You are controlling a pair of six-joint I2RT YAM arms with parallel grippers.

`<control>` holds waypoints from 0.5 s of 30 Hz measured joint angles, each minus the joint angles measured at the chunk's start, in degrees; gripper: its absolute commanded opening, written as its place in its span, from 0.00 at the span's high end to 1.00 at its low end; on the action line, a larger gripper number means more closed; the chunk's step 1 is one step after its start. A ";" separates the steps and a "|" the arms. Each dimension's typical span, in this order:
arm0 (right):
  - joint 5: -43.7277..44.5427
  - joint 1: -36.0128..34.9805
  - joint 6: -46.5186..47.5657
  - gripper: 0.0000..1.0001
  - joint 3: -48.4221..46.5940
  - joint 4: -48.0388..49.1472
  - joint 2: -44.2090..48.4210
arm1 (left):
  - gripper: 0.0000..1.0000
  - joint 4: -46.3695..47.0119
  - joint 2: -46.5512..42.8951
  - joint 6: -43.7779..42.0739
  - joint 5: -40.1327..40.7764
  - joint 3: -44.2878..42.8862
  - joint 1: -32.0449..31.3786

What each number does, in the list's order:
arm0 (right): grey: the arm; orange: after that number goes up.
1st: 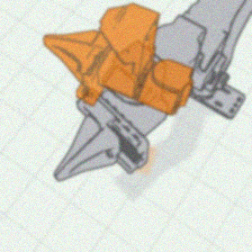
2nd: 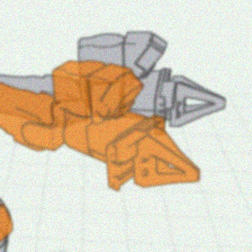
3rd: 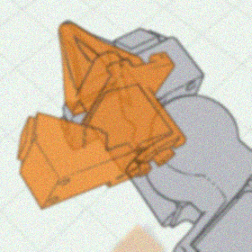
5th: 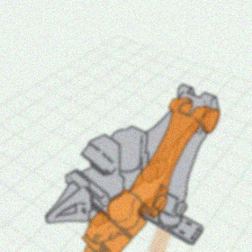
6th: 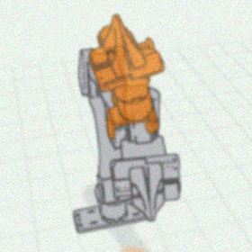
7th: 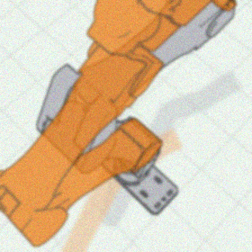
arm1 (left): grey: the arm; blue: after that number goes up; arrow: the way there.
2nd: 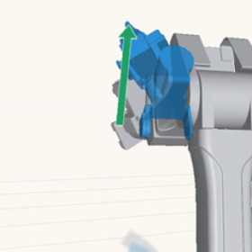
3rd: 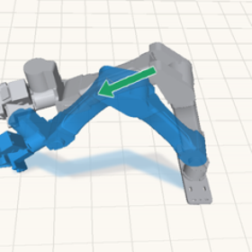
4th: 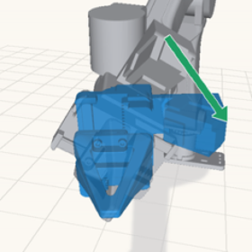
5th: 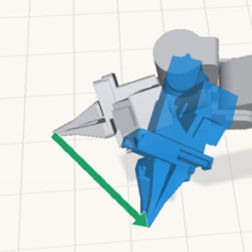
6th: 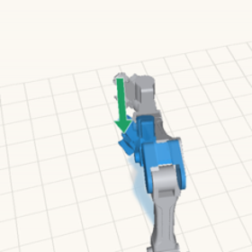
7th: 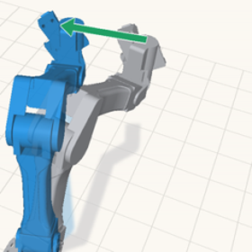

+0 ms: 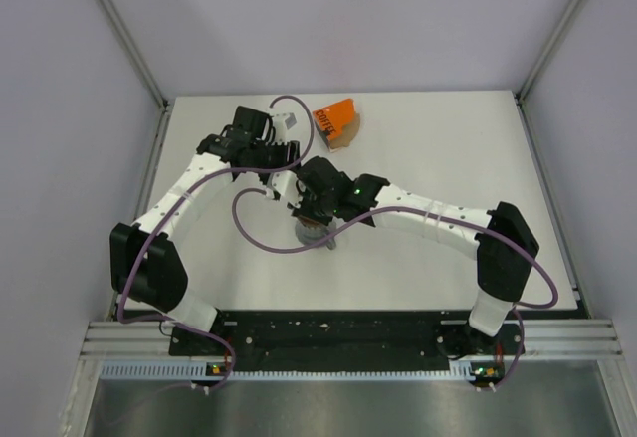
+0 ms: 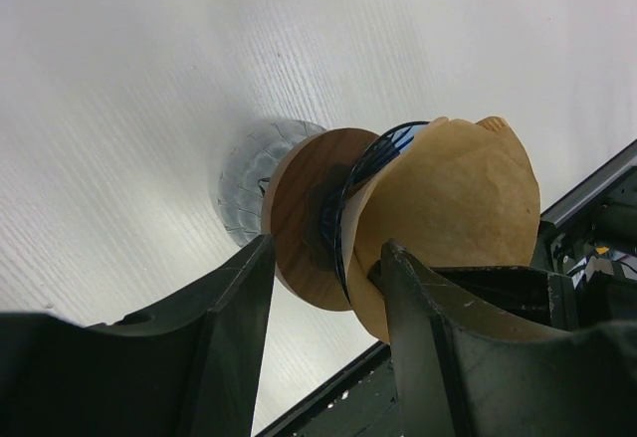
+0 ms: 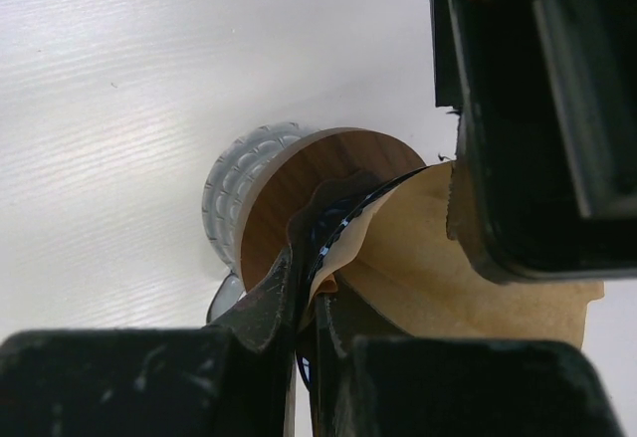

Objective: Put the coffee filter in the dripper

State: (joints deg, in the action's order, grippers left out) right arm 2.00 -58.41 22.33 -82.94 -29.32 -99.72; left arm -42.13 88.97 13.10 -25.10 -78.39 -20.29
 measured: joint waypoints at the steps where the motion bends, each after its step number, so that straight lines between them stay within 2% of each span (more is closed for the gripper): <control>1: -0.07 0.00 0.07 1.00 0.00 -0.02 0.00 | 0.47 0.00 0.00 0.02 0.00 0.00 0.00; 5: -0.37 0.00 -0.02 0.69 0.00 -0.33 0.00 | 0.47 0.00 0.00 0.00 0.02 0.00 0.00; 7: -0.98 0.00 -0.37 0.62 0.02 -1.03 -0.17 | 0.47 0.00 0.00 0.00 0.04 0.00 0.07; 10: -1.70 -0.02 -0.50 0.60 0.02 -1.88 -0.24 | 0.47 0.00 0.00 0.00 0.04 0.00 0.11; 15: -2.51 -0.02 -0.48 0.64 0.00 -2.03 -0.35 | 0.47 0.00 0.00 0.00 0.02 0.00 0.35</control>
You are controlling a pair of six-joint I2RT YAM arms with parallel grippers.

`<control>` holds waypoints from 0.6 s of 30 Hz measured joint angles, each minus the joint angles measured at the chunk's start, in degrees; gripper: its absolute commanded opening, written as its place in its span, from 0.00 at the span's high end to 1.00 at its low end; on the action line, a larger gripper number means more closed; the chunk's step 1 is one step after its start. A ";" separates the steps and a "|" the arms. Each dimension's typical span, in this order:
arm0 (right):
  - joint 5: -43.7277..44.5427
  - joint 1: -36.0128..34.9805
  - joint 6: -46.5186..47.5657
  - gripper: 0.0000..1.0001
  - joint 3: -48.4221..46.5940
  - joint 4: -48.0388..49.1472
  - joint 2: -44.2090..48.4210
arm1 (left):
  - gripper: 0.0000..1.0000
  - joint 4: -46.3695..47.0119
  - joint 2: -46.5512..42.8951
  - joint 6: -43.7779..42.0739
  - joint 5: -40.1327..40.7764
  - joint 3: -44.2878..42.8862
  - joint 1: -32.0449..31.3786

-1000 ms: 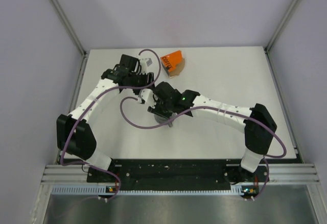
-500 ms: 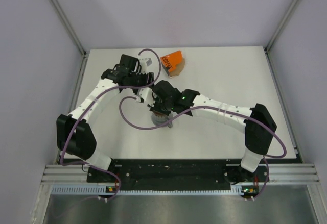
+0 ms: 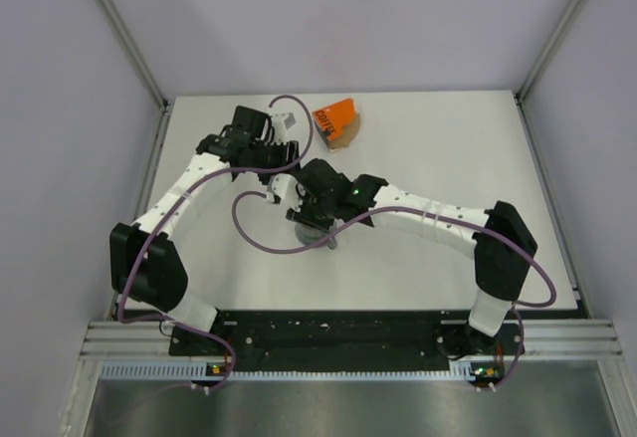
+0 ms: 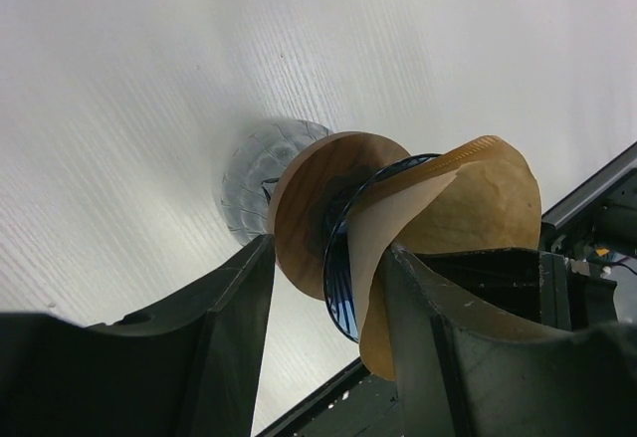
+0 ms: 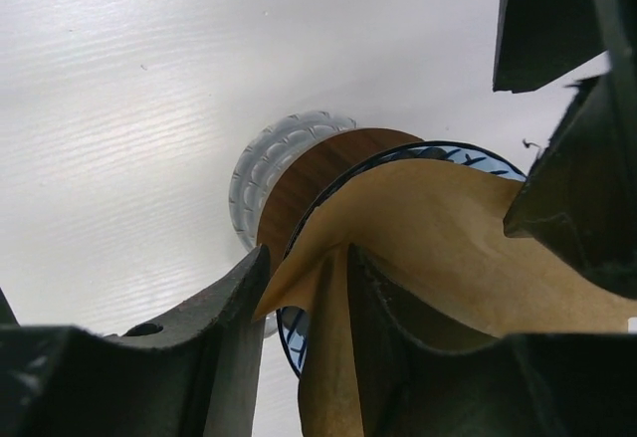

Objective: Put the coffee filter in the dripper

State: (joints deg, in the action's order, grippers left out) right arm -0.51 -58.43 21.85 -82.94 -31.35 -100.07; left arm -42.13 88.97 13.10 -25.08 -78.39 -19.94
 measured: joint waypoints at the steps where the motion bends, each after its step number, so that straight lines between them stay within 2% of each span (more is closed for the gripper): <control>1: -0.04 -0.02 -0.02 0.64 -0.02 -0.02 -0.15 | 0.47 0.00 0.00 0.00 0.00 0.00 0.02; 5: -0.37 -0.02 0.00 0.65 -0.79 -0.57 -1.55 | 0.47 -0.02 0.00 -0.35 0.35 0.02 0.13; 7: -0.42 -0.04 0.07 0.76 -1.22 -1.07 -2.08 | 0.47 0.00 0.00 -0.42 0.31 0.02 0.39; 9: -0.39 -0.09 0.50 0.92 -1.66 -1.22 -2.56 | 0.48 0.07 0.00 -0.44 0.31 0.02 0.42; 11: 0.17 -0.15 1.36 0.99 -2.01 -1.03 -2.78 | 0.48 0.02 0.00 -0.44 0.13 0.02 0.39; 16: 0.44 -0.35 2.62 0.98 -3.87 -0.72 -2.78 | 0.47 0.20 0.00 -0.44 0.04 0.02 0.44; 18: 0.44 -0.42 2.67 0.85 -3.87 -0.83 -2.78 | 0.47 0.13 0.00 -0.44 0.02 0.02 0.44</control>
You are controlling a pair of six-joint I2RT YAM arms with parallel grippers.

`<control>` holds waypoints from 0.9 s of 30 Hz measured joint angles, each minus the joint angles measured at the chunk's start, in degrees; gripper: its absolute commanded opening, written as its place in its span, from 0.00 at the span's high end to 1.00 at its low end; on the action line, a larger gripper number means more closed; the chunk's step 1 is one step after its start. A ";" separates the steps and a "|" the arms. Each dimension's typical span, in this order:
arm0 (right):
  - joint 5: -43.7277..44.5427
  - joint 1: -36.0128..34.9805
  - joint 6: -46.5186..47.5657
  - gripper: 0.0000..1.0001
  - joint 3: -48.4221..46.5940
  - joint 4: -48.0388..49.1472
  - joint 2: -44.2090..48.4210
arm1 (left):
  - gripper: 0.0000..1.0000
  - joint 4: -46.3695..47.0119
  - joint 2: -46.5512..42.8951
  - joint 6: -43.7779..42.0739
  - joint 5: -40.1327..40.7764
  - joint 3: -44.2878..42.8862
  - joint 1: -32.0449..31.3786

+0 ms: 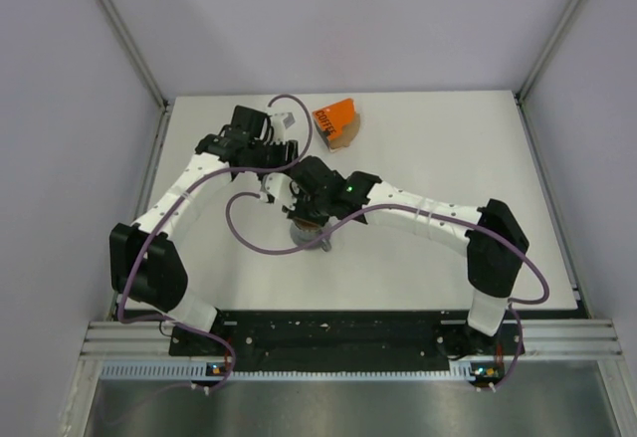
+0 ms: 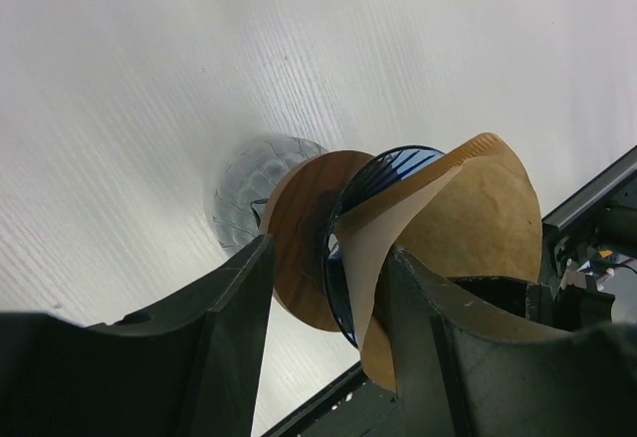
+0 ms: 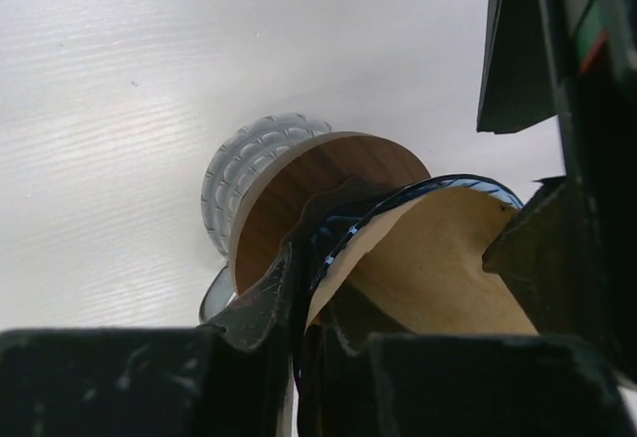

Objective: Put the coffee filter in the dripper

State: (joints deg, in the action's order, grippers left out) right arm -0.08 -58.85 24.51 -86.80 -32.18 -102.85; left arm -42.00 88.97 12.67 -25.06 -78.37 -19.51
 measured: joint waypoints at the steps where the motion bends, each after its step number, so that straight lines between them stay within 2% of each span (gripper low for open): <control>1: 0.00 0.00 -0.04 0.76 0.00 -0.02 0.00 | 0.47 0.00 0.00 -0.02 -0.02 0.00 -0.04; 4: -0.59 -0.07 -0.04 0.62 0.09 -1.18 -0.02 | 0.47 0.28 0.00 0.02 0.07 0.00 -0.04; 16: -4.37 -0.94 -0.22 0.36 0.11 -3.67 0.37 | 0.47 0.42 0.00 -0.02 0.26 0.00 0.33; 22: -8.04 -1.01 -0.59 0.32 0.11 -3.87 5.38 | 0.47 0.33 0.00 -0.22 0.17 -0.02 0.61; 27: -11.58 0.04 -2.32 0.40 0.11 -3.74 10.56 | 0.48 0.28 0.00 -0.37 0.04 -0.02 1.14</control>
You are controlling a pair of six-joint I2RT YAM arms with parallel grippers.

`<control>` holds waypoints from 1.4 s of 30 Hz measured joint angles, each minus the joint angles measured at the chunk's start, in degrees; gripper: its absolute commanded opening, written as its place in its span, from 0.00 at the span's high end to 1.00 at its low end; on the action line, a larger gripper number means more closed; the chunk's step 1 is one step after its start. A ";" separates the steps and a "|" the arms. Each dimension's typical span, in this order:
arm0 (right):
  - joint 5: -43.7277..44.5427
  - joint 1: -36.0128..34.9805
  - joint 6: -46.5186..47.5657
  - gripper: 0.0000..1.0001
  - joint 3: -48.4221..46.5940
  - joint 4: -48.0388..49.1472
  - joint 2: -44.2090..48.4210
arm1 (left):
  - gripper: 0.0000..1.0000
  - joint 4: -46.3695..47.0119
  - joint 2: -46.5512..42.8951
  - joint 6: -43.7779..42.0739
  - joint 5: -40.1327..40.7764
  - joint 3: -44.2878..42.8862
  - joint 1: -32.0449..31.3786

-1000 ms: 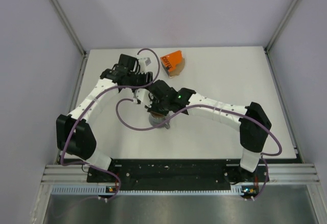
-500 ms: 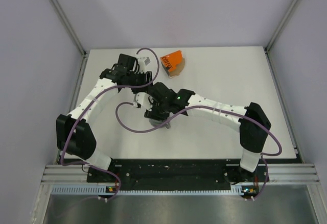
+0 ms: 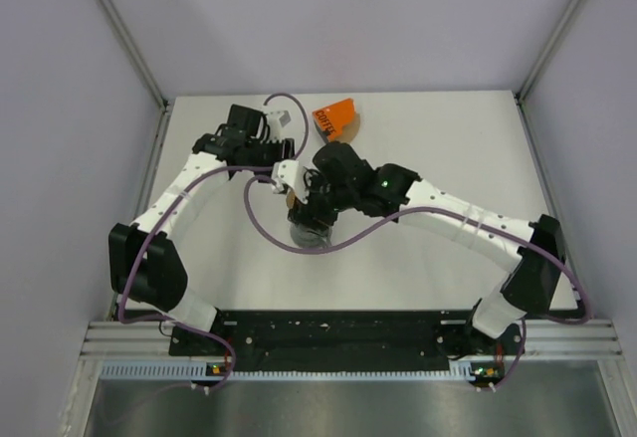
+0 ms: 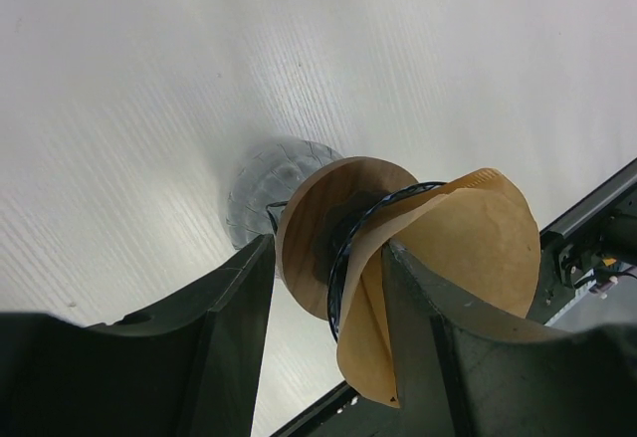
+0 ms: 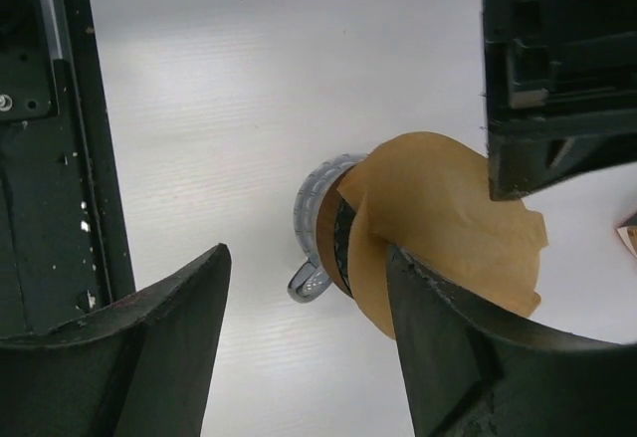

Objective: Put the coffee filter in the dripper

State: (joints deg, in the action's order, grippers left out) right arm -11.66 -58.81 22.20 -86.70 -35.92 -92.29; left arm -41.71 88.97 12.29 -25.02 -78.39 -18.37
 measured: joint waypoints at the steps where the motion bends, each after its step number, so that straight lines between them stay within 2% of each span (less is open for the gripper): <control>1: -1.01 0.66 -0.98 0.43 -0.02 0.13 0.59 | 0.48 0.00 0.00 -0.02 0.00 0.00 0.11; 5: -3.67 5.33 -5.99 0.47 -0.04 1.20 1.18 | 0.48 -0.07 -0.37 -0.07 0.15 0.00 0.61; 10: 0.39 10.84 -13.64 0.42 0.07 4.11 1.18 | 0.48 -0.17 -2.08 -0.33 0.52 0.00 1.01; 20: 9.44 11.30 -24.30 0.41 4.02 7.65 -0.59 | 0.47 0.15 -4.02 -0.48 -0.04 3.30 1.07; 29: 10.21 11.30 -26.82 0.41 5.73 8.33 -7.10 | 0.47 0.66 -4.00 -0.81 -0.39 6.14 0.63; 42: 10.29 11.30 -26.80 0.41 6.45 10.64 -7.76 | 0.47 0.57 -3.96 -2.64 1.99 7.48 0.37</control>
State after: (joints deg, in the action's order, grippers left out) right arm -1.37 -47.51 -4.60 -80.25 -25.28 -100.05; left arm -41.15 85.01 9.65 -23.03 -70.91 -18.00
